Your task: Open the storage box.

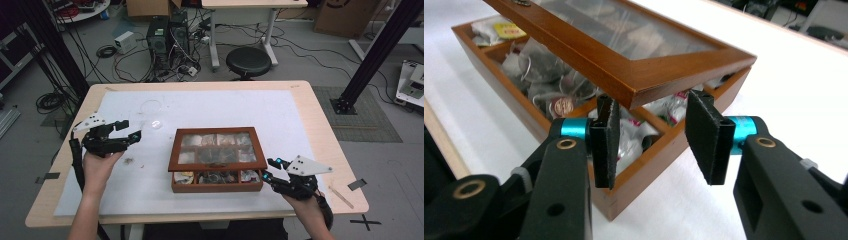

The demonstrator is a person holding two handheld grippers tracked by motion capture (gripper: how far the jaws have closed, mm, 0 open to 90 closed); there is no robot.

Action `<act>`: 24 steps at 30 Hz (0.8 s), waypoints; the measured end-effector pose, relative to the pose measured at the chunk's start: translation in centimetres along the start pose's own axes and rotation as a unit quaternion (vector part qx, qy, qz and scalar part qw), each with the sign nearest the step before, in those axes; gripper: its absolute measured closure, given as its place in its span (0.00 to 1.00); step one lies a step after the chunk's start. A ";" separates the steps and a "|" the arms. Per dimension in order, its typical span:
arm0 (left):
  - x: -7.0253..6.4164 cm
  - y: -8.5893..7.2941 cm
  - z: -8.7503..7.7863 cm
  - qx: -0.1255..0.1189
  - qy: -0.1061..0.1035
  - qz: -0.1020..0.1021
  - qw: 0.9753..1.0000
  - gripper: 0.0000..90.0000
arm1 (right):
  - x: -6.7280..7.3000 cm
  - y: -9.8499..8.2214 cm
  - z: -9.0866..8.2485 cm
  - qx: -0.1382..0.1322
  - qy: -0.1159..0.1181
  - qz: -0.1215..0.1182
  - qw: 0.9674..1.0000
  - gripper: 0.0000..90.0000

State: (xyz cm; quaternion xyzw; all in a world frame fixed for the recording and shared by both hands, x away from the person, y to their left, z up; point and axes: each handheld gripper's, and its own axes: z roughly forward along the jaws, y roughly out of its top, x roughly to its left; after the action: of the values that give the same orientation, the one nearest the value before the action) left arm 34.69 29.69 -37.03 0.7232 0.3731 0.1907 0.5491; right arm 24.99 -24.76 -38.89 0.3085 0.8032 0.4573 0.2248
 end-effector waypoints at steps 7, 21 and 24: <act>0.0 0.0 0.0 -0.002 -0.002 -0.002 1.000 0.30 | -0.3 0.9 0.2 -0.016 0.005 -0.014 1.000 0.66; 0.1 0.0 -0.1 -0.002 -0.004 -0.004 1.000 0.30 | -1.5 2.7 0.2 -0.038 0.013 -0.008 0.999 0.66; 0.1 0.1 -0.2 -0.004 -0.003 -0.003 1.000 0.30 | -1.9 3.3 0.3 -0.044 0.016 -0.004 0.999 0.66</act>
State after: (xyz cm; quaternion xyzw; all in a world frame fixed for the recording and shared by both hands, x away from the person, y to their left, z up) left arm 34.68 29.86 -36.93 0.7200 0.3731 0.1884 0.5539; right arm 27.46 -24.61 -36.05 0.2874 0.7869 0.4964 0.2274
